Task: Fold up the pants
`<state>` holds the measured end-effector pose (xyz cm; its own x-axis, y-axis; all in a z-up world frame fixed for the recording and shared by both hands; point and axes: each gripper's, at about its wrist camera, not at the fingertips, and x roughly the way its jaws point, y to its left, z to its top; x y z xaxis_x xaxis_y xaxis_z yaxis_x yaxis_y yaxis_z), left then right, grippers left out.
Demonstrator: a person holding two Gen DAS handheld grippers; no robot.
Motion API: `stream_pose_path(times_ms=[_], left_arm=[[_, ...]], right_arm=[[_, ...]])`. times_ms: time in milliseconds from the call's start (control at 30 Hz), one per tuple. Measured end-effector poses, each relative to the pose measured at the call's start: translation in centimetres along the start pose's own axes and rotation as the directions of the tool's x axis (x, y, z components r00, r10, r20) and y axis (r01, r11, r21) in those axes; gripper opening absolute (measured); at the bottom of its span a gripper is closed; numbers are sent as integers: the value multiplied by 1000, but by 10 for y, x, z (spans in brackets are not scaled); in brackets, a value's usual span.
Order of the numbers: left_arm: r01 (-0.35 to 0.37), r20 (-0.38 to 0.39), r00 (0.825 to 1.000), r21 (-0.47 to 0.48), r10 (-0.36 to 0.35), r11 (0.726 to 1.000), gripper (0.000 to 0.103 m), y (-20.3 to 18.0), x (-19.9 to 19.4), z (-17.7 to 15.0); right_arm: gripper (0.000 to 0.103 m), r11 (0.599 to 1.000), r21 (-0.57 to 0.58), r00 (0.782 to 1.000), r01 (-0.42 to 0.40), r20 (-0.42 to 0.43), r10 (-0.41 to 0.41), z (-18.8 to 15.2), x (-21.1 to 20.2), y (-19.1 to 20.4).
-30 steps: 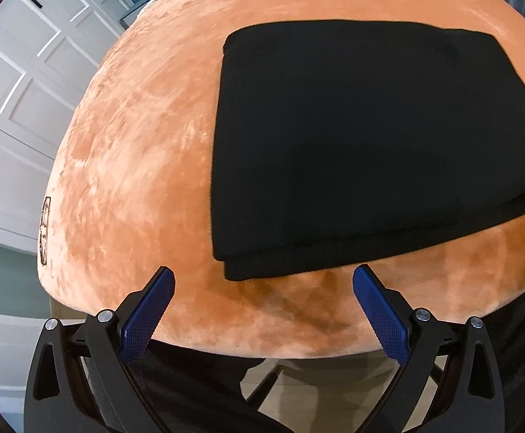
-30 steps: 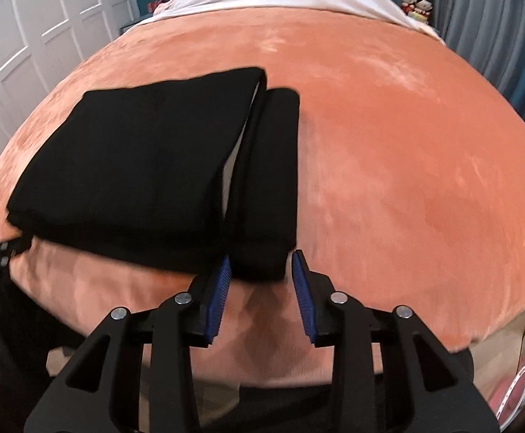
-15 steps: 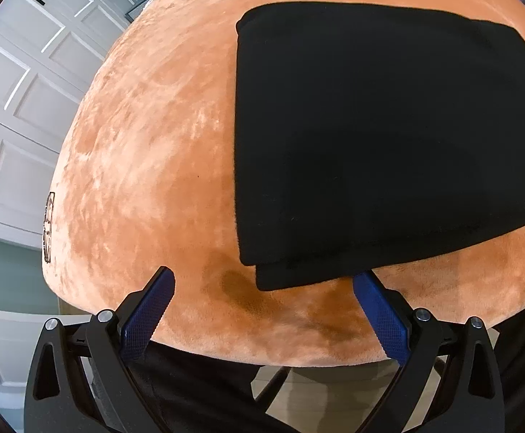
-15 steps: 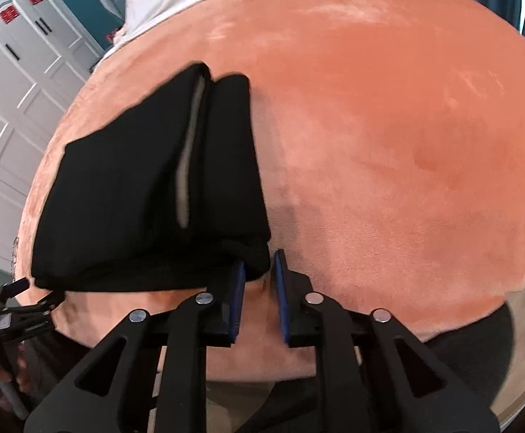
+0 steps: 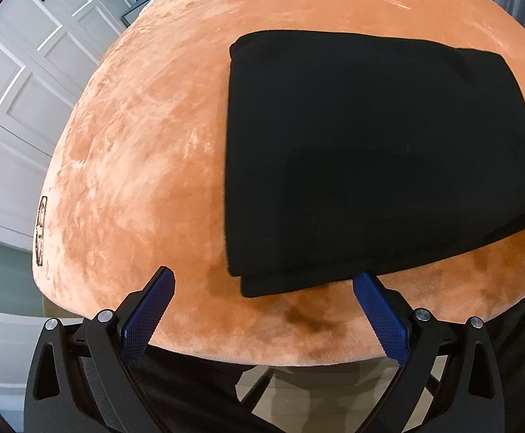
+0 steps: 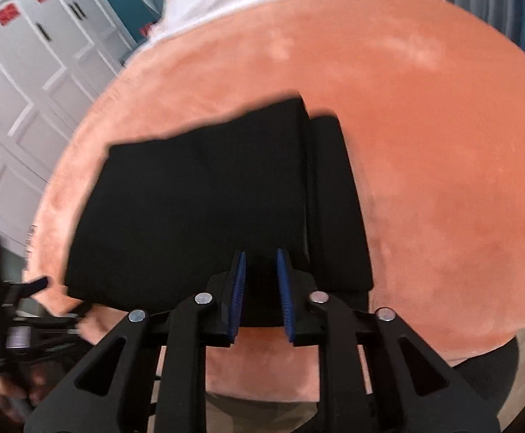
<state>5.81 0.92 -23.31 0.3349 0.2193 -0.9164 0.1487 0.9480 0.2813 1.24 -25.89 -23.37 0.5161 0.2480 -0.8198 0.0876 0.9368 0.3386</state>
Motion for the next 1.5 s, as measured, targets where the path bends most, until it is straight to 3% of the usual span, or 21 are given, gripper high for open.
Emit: stream_pose_path(times_ms=[167,367,600,667,733,767,833,967,1067,1200,1333,1500], left_arm=[[25,-8,1000,-17,-26,1000,98,3,1,0],[34,-10,999,-28,-34,999,98,5,3,3],[25,-19,999,-31,-25,999,98,7,10,6],[8,-32,999,-31,-9,999,98,9,17,5],[1,-47,999,-41,-3,999,98,13,22,3],[7,-47,999,-47,-10,999,98,16,22,2],[11,-43,999,-56,-13,998,98,18,20,0],[45,-10,999,-64,-45,997,98,16,7,7],[38,15,999,-43,-37,998,98,11,-2,13],[49,19,999,-47,-48,998,98,13,-6,17],[63,12,998,-54,-62,997,98,16,-4,18],[81,0,997,-52,-81,995,98,16,3,20]], right_arm=[[16,995,79,998,-64,-3,65,2,-13,-12],[20,991,107,997,-79,28,76,-1,-39,-16],[20,987,36,987,-160,27,159,13,-28,16],[14,996,44,997,-78,-9,79,13,-6,7],[1,987,121,993,-107,-31,112,9,9,-14],[1,975,178,990,-130,-29,137,9,6,-23],[9,972,191,989,-135,-26,142,16,-4,-20],[9,979,109,985,-173,43,170,53,-22,4],[10,985,83,988,-150,54,146,80,-1,12],[8,997,73,997,-11,-73,16,84,55,4],[12,994,101,999,-29,-24,32,78,28,3],[25,999,33,999,-15,36,14,62,-6,15]])
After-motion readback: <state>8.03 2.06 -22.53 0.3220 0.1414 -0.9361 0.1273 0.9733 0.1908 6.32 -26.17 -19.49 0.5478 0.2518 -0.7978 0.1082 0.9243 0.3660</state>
